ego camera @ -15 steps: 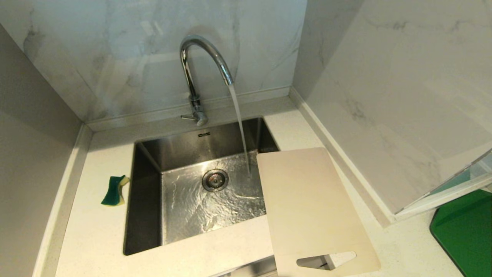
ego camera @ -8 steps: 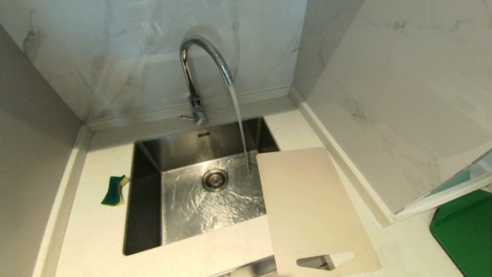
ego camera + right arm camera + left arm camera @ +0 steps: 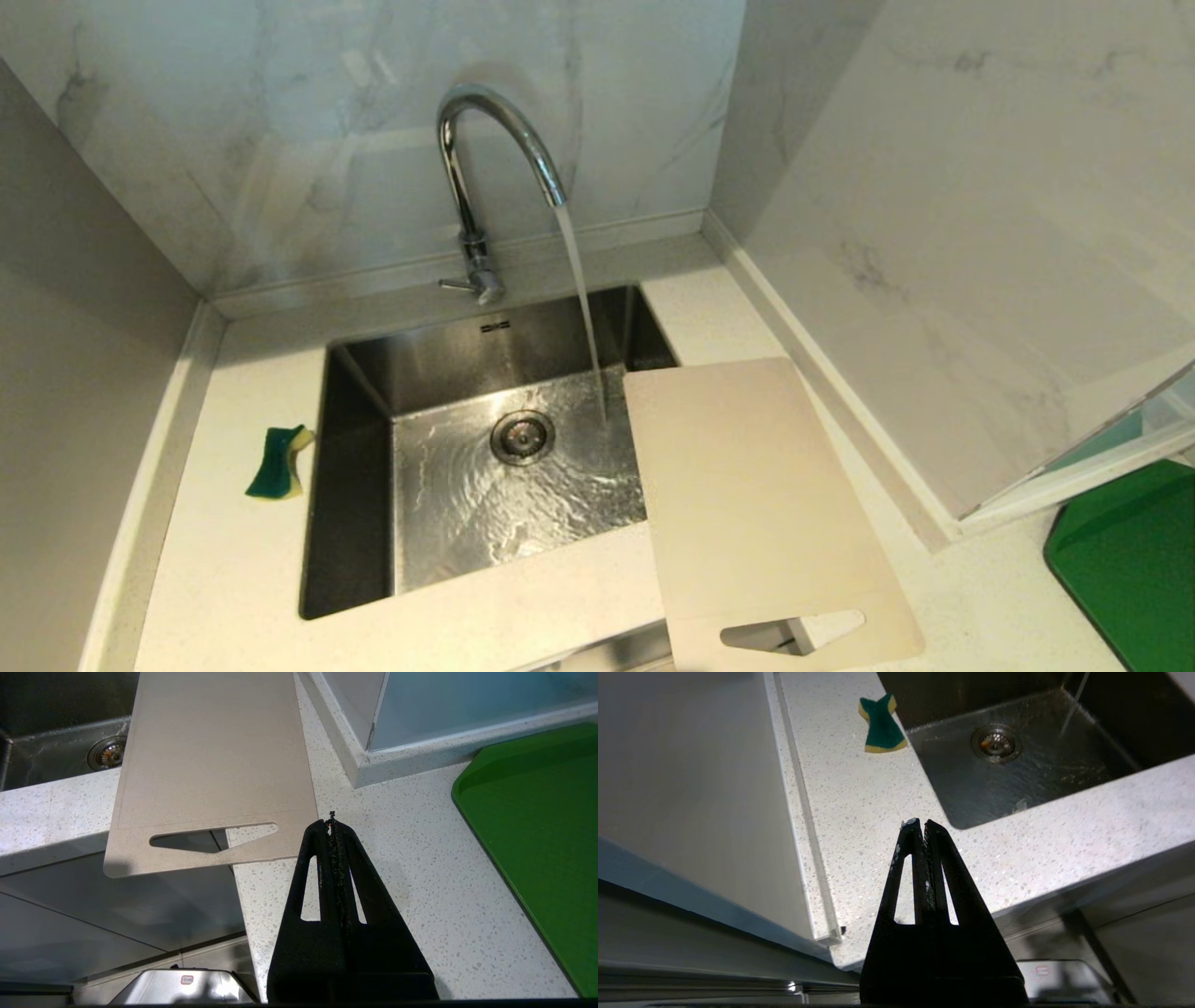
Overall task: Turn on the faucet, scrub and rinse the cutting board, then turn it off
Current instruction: Pick up the cleaning cloth
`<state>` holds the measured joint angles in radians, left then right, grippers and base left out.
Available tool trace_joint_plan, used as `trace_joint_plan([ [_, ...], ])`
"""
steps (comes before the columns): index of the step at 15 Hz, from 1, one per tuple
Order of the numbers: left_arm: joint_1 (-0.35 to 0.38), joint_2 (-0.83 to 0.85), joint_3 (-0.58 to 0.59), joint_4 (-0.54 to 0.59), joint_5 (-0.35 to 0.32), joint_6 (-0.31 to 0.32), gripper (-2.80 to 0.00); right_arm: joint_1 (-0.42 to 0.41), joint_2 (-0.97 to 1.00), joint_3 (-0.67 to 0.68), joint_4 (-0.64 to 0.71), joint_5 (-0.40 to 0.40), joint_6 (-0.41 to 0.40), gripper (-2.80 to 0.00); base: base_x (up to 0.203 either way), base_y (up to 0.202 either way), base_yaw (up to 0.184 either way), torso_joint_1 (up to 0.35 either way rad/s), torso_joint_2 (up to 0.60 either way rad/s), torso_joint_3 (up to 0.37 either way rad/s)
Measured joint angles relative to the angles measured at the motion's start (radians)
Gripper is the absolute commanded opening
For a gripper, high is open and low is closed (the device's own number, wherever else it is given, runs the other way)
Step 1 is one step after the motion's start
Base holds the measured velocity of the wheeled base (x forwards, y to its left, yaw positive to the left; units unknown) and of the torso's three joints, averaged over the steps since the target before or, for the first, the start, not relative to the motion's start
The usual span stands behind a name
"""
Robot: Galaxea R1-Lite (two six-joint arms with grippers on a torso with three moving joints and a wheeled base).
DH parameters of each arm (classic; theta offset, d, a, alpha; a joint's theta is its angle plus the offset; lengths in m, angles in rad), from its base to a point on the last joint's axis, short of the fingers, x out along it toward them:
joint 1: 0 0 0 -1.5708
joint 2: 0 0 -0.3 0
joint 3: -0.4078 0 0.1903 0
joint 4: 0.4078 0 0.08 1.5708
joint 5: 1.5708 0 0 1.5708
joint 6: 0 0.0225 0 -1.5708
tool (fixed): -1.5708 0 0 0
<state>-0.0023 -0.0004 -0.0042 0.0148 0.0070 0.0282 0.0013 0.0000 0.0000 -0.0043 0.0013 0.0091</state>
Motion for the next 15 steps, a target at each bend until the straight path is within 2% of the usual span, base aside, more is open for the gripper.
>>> trace_joint_plan([
  [3, 0.000, 0.051, -0.088, 0.053, 0.021, 0.025, -2.80, 0.000, 0.000, 0.000, 0.000, 0.000, 0.000, -2.80, 0.000, 0.000, 0.000, 0.000, 0.00, 0.000],
  [7, 0.000, 0.307, -0.293, 0.066, 0.063, 0.030, -2.80, 0.000, 0.000, 0.000, 0.000, 0.000, 0.000, -2.80, 0.000, 0.000, 0.000, 0.000, 0.00, 0.000],
  [12, 0.001, 0.733, -0.517, -0.042, 0.147, 0.044, -2.80, 0.000, 0.000, 0.000, 0.000, 0.000, 0.000, -2.80, 0.000, 0.000, 0.000, 0.000, 0.00, 0.000],
  [15, 0.010, 0.982, -0.627, -0.105, 0.160, 0.029, -2.80, 0.000, 0.000, 0.000, 0.000, 0.000, 0.000, -2.80, 0.000, 0.000, 0.000, 0.000, 0.00, 0.000],
])
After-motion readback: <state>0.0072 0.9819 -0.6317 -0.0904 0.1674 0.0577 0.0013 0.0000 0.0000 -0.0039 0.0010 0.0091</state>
